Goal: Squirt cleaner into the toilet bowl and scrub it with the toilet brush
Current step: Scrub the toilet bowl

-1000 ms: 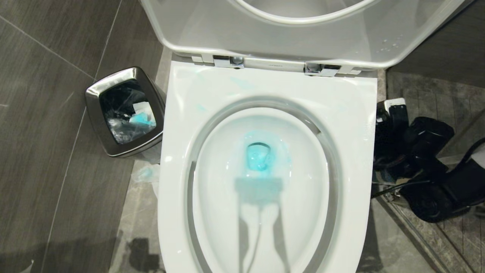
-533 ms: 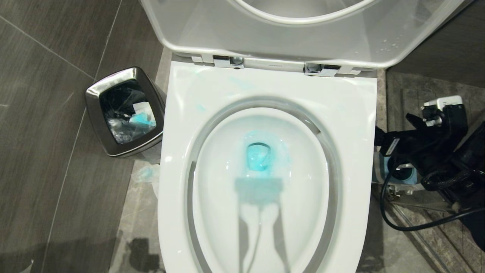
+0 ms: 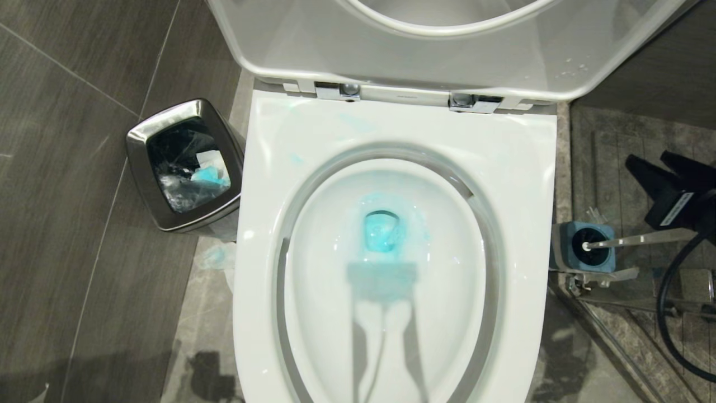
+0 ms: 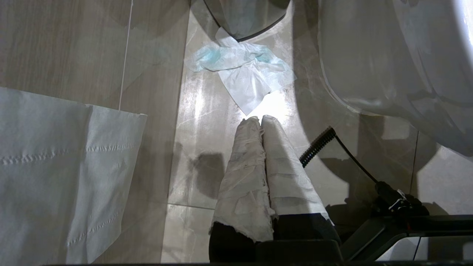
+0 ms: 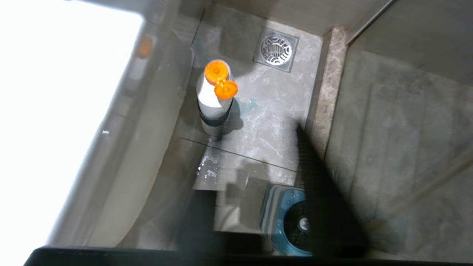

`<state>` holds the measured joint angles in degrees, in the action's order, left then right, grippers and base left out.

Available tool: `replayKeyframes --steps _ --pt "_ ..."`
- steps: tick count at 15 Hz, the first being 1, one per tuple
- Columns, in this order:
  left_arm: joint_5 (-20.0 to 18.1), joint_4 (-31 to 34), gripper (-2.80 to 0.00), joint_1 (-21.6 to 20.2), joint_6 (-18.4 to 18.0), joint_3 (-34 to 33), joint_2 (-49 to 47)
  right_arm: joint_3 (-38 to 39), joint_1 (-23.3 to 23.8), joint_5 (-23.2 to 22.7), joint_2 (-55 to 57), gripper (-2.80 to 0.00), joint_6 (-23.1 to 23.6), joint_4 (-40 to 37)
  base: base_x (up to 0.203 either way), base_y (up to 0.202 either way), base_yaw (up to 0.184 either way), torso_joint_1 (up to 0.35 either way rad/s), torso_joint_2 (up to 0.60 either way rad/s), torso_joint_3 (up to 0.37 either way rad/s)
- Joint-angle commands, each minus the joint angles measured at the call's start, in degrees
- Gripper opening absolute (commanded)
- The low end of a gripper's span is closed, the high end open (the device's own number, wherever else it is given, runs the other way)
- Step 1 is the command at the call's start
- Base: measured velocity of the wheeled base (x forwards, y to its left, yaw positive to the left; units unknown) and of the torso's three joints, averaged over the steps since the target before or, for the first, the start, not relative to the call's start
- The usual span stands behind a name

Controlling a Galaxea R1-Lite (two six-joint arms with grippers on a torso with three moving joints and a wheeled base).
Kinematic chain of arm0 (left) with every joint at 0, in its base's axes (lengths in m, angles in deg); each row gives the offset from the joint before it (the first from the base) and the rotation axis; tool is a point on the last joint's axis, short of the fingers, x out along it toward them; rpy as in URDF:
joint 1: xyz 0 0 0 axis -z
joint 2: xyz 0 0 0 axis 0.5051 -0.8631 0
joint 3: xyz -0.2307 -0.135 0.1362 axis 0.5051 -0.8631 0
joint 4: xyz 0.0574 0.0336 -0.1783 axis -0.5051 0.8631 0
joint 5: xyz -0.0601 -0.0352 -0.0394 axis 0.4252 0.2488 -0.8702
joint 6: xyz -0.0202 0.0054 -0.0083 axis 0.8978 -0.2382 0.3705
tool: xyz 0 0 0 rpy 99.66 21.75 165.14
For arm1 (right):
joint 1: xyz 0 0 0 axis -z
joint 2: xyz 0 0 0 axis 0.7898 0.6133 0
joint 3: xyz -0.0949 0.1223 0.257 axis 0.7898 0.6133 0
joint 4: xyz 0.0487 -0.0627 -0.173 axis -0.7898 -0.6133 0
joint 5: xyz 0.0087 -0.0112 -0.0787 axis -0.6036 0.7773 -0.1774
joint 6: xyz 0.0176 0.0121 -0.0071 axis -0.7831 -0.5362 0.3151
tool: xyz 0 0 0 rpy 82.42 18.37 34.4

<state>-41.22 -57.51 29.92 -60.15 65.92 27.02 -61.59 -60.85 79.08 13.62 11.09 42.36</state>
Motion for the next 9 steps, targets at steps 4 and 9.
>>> replayKeyframes --steps 4,9 --pt "0.00 0.01 -2.80 -0.02 0.00 -0.09 -0.02 -7.87 0.07 3.39 -14.52 -2.80 0.43 -21.10 0.000 0.000 0.000 0.000 0.00 0.000" --pt "0.00 0.01 -2.80 -0.02 0.00 -0.09 -0.02 -13.04 0.07 6.38 -23.11 -2.80 1.81 -40.03 0.000 0.000 0.000 0.000 0.00 0.000"
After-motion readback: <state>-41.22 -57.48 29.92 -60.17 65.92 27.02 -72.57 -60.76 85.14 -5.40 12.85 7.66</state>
